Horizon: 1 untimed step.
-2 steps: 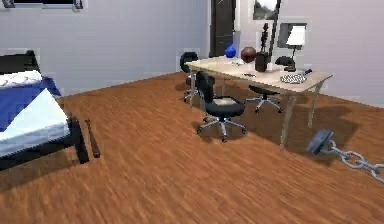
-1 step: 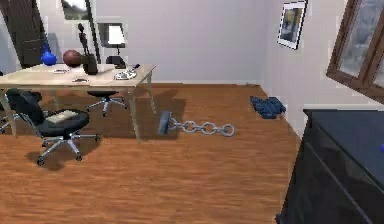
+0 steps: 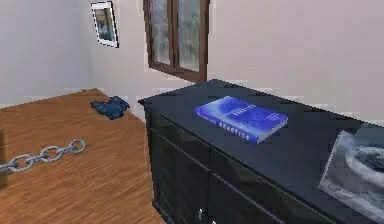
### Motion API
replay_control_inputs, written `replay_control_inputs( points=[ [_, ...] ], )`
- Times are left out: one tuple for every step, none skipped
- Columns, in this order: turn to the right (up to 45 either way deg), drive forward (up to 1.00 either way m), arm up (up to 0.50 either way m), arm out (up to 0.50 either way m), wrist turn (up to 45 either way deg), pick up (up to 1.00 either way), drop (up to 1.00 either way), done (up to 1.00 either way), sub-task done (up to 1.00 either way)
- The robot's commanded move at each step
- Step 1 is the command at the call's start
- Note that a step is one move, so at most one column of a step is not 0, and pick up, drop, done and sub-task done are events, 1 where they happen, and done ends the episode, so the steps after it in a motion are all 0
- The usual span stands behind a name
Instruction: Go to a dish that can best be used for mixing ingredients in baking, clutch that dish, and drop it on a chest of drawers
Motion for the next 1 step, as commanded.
replay_control_inputs(
  points=[
    [33.0,0.0,0.0,0.0,0.0,0.0,0.0,0.0,0.0]
  ],
)
